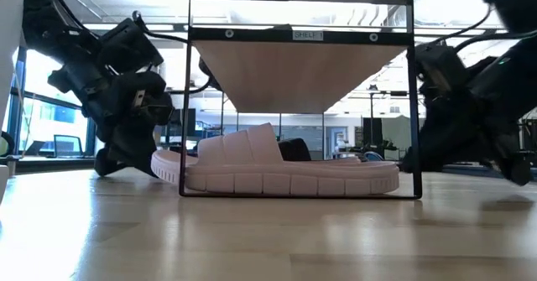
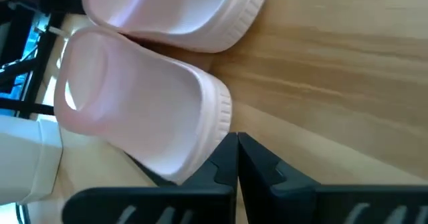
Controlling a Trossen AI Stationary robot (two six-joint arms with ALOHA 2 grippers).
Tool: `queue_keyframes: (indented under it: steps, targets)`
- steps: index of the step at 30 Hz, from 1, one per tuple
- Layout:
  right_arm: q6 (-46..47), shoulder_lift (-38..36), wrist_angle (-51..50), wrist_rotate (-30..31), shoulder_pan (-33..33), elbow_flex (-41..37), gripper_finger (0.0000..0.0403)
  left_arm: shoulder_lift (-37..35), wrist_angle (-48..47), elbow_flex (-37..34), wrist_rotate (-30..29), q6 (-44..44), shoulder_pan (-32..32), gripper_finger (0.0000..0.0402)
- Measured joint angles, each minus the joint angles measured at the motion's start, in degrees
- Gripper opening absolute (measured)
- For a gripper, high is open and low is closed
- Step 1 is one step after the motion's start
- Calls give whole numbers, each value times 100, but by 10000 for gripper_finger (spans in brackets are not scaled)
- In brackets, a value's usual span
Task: Pick and place slides into the shelf
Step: Adjust the slippers under the shelf
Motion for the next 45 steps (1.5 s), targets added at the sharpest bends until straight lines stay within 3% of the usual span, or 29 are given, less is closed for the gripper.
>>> queue_keyframes:
  steps: [9,13,16,22,25,28,34,39,45]
  targets:
    - [931,-1372,-2493,561,100,0,0,-219,-30,-7,-102,-44,2,0]
    - [1386,-2130,-3841,592,-369,0,0,-394,-66,-9,-229,-79,4,0]
    - [1000,-2787,-4309,442,-974,-54,0,-521,-188,-11,-322,-202,4,0]
    - [-659,-4643,-3084,-685,-2697,-1188,0,-614,-503,-11,-410,-322,4,0]
    - [-1089,-5476,-2036,-1477,-3660,-1933,0,-619,-496,-11,-411,-424,4,0]
    - [-1327,-5872,-1682,-2179,-4499,-2274,0,-619,-413,-11,-412,-473,4,0]
    - [-2127,-5521,-1802,-3117,-5717,-1902,0,-619,-301,-11,-444,-615,4,0]
    - [-2618,-4550,-1657,-4157,-6481,-1658,0,-619,-272,-11,-577,-741,4,0]
    - [-2694,-3119,-97,-4794,-6740,-1611,0,-619,-269,-11,-650,-885,4,0]
